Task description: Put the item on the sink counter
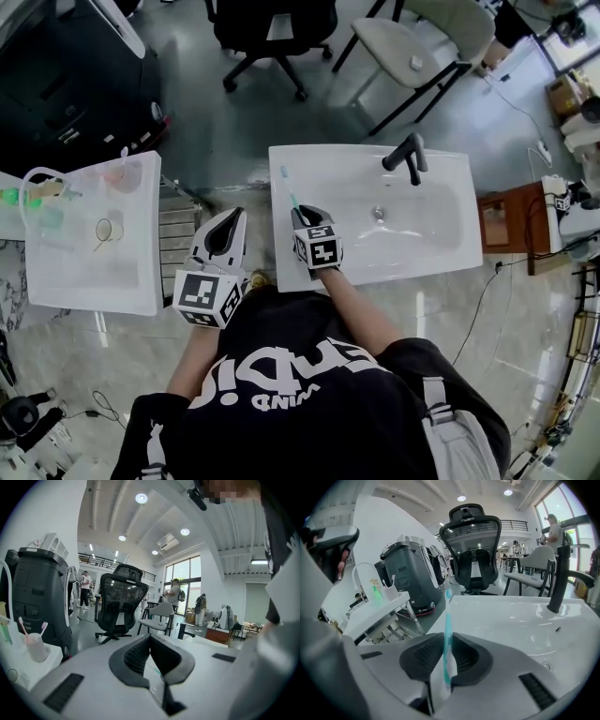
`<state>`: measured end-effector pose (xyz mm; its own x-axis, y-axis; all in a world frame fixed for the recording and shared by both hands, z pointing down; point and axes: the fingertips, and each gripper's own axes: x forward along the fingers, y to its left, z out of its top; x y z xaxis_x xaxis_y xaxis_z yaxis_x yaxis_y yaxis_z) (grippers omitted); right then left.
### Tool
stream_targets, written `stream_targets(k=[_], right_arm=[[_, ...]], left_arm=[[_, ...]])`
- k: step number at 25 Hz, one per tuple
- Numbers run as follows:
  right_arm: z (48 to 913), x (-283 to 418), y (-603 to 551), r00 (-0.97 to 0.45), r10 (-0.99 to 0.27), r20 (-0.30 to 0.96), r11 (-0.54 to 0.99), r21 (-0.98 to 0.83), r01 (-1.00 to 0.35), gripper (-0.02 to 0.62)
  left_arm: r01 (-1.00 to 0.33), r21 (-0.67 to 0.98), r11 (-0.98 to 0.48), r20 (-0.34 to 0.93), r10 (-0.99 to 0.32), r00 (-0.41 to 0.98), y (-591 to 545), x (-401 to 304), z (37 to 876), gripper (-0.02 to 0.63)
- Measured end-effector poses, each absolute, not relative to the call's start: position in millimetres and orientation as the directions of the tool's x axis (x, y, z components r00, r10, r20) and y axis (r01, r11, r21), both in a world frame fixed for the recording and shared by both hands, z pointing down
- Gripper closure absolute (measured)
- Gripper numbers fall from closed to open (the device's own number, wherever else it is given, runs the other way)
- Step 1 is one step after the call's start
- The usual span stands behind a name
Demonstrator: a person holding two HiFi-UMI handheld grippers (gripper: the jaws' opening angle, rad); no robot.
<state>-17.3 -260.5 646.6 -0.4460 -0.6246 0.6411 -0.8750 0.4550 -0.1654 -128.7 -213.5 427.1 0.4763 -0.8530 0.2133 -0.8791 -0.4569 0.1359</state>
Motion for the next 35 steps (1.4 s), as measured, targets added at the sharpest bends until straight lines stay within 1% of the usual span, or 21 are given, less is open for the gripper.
stream_targets(k=[24,30,35], right_arm=[[665.3,-22.3,-254.2,-0.456,-0.592,0.664,0.460,-0.185,-0.868,0.526],[665.5,-24.3,-253.5,-0.471,-0.592,0.654,0.465,-0.199,-0.862,0.514],[664.1,-26.8,-252.9,-0.478,-0.591,0.650,0.470,-0.204,-0.859,0.490]], left_arm=[[-0.884,0.150,-0.442,0.232,-0.854,0.466,-220.5,-138.4,434.2,0.586],[-0.884,0.150,-0.442,0.233,-0.853,0.466,-221.6,-138.3,435.8,0.586],[-0.885,0.150,-0.442,0.231,-0.854,0.466,-221.7,-138.3,434.6,0.586]])
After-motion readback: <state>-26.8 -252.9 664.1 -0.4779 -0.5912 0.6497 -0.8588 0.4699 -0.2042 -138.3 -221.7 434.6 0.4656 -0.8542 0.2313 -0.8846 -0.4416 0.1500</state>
